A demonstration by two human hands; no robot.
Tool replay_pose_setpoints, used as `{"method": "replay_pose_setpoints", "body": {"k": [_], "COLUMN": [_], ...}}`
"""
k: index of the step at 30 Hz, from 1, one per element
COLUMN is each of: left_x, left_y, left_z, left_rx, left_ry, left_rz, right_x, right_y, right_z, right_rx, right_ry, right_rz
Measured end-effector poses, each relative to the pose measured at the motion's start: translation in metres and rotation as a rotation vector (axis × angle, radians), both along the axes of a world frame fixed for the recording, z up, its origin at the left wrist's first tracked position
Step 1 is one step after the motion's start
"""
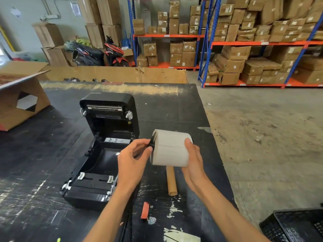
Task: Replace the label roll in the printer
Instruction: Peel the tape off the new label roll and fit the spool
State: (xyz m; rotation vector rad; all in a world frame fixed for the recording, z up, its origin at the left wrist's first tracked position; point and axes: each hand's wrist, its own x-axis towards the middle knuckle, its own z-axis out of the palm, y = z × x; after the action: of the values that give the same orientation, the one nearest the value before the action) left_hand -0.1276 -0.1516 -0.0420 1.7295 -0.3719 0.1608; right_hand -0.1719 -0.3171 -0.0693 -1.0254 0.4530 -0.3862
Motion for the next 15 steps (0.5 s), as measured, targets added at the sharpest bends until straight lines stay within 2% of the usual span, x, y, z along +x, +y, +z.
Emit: {"method": "replay_pose_setpoints", "body": {"k": [8,15], "left_x": [0.007,0.03], "left_y": [0.032,0.074], "left_z": [-0.007,-0.009], "left_rx": [-0.265,-0.285], "left_ry": [0.198,0.237], "left_rz": [-0.059,-0.103], "right_x": [0.009,0.022], "right_y": [0.024,0.068], "right_z": [0.005,0.01], "right_rx": [-0.074,-0.198], "right_ry": [-0.031,-0.013], "right_rz": [0.065,0.088]}}
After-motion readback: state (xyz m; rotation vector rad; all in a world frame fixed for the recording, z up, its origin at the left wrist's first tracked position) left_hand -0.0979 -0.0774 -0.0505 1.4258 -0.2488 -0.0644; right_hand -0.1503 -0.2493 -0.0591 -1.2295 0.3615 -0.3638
